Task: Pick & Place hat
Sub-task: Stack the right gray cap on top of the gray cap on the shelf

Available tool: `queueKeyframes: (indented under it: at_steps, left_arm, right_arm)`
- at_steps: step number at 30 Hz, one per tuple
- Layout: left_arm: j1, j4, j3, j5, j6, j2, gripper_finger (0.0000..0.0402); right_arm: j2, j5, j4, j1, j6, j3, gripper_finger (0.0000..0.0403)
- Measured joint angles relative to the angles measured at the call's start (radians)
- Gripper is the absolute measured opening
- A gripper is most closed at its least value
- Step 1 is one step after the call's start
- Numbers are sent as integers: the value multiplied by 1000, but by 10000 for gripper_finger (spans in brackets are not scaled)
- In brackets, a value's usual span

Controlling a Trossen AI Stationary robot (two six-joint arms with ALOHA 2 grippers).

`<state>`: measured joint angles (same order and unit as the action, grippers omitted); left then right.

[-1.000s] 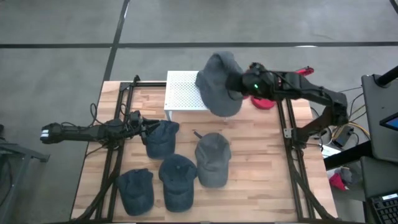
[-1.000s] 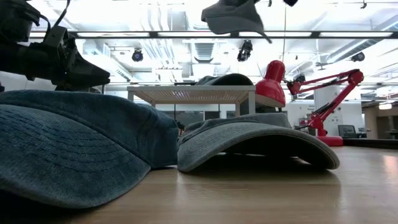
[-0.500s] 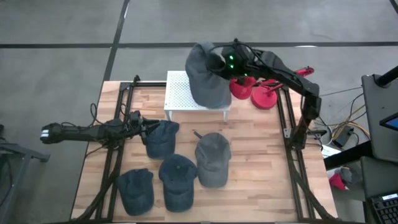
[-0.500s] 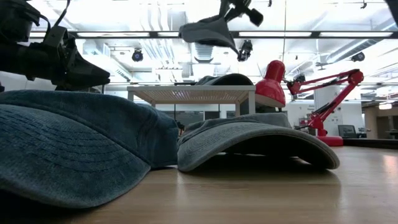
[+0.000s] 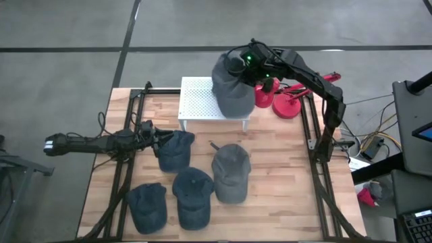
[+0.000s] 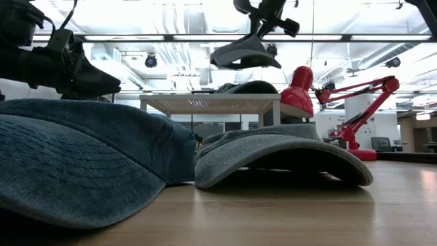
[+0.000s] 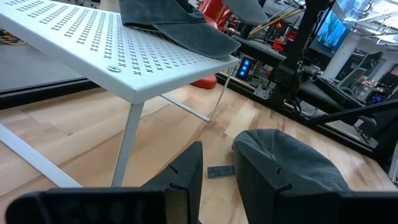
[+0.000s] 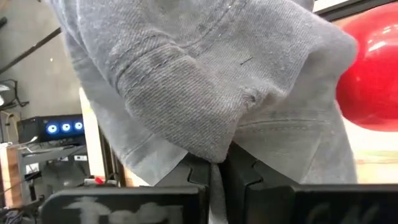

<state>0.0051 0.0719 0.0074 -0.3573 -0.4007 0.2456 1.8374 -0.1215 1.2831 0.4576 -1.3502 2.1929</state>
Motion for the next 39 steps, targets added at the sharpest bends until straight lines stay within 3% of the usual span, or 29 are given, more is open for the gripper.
queueKeyframes:
  at_steps: [18,39]
  left_arm:
    - [0,-2,0,5,0,0,94]
    - [0,-3,0,5,8,0,94]
  right_arm:
    - [61,48,29,73,44,-3,13]
    - [62,78,50,83,47,-60,13]
